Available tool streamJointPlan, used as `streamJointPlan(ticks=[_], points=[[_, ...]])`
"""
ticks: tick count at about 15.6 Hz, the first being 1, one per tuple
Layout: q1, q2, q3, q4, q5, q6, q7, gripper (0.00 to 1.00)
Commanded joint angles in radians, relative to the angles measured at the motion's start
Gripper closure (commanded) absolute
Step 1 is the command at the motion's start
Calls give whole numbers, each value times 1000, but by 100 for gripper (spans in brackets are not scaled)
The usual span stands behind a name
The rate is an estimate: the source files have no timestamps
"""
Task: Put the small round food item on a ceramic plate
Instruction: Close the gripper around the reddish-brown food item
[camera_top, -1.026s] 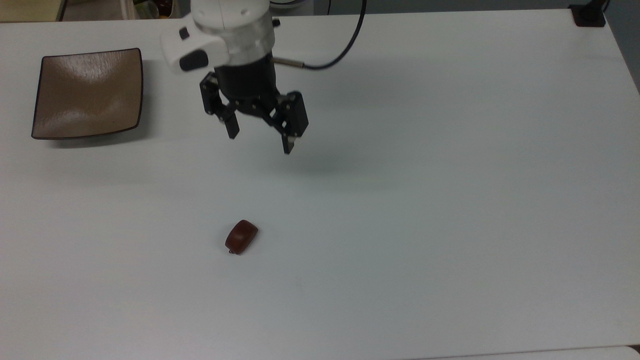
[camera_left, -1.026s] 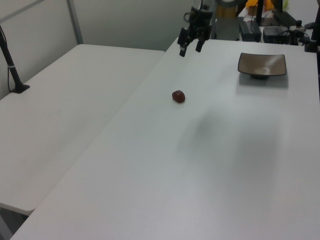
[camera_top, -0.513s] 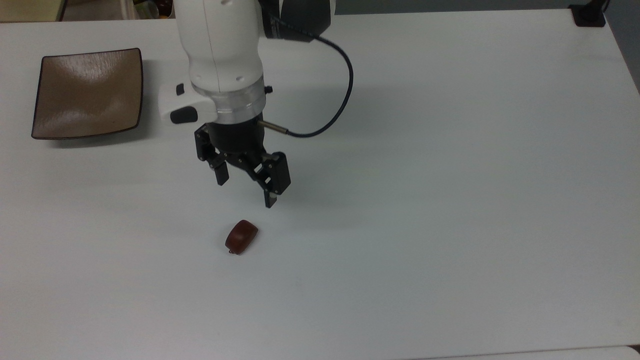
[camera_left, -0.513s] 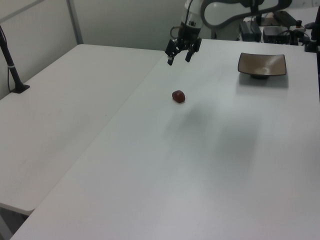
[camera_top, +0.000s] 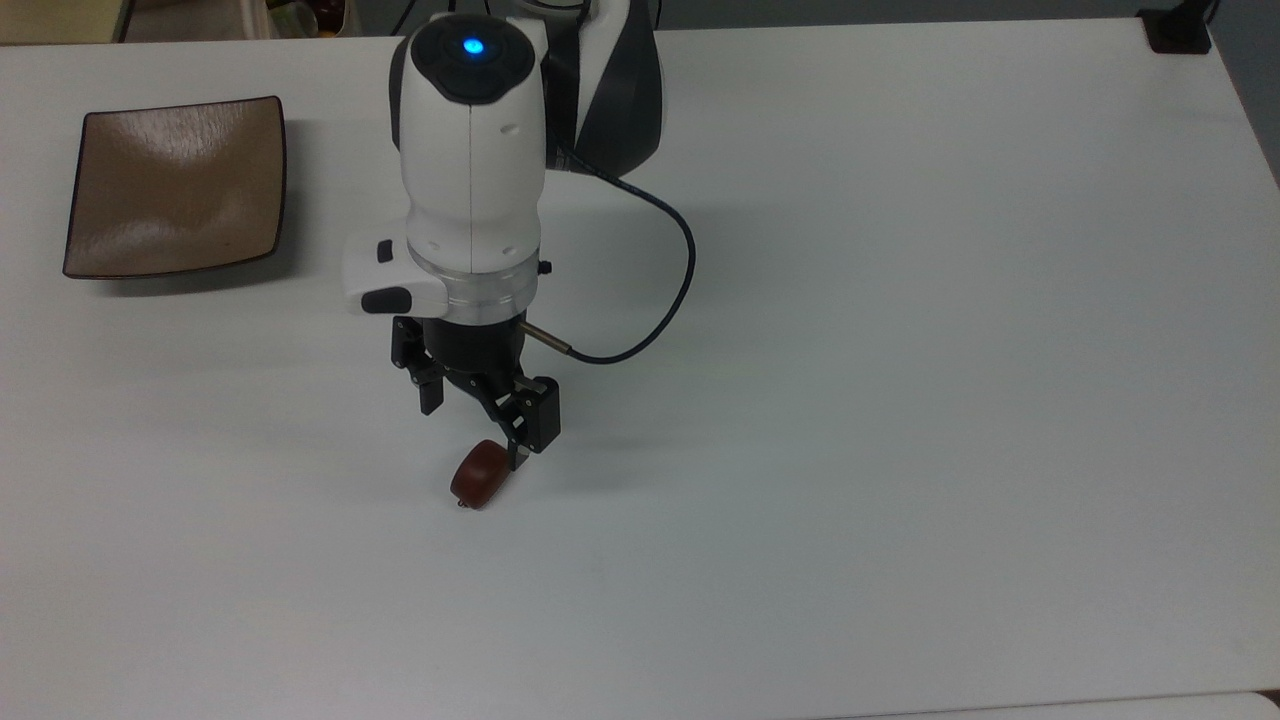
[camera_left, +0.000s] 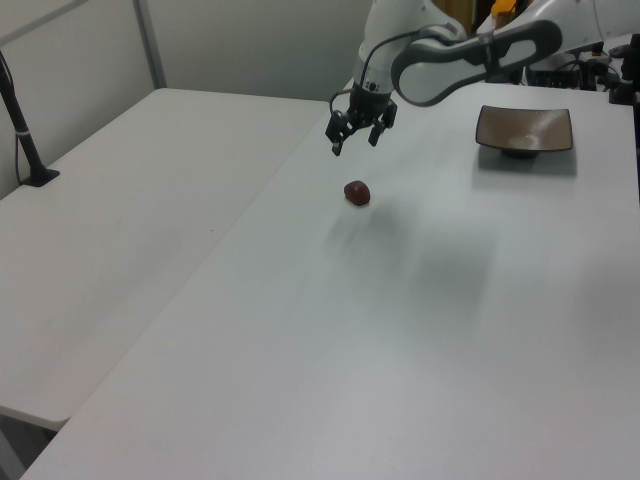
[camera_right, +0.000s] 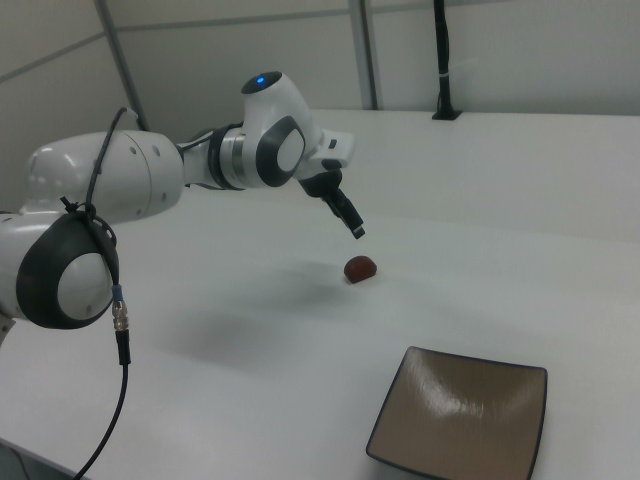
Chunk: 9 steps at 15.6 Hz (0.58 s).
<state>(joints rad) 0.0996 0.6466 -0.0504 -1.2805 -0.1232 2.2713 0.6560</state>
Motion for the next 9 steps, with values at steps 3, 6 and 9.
streamJointPlan(ticks=[3, 6, 9], points=[[11, 45, 0, 9, -42, 54, 62, 0], [12, 74, 0, 7, -72, 77, 94, 0], [12, 87, 0, -8, -102, 106, 128, 0]])
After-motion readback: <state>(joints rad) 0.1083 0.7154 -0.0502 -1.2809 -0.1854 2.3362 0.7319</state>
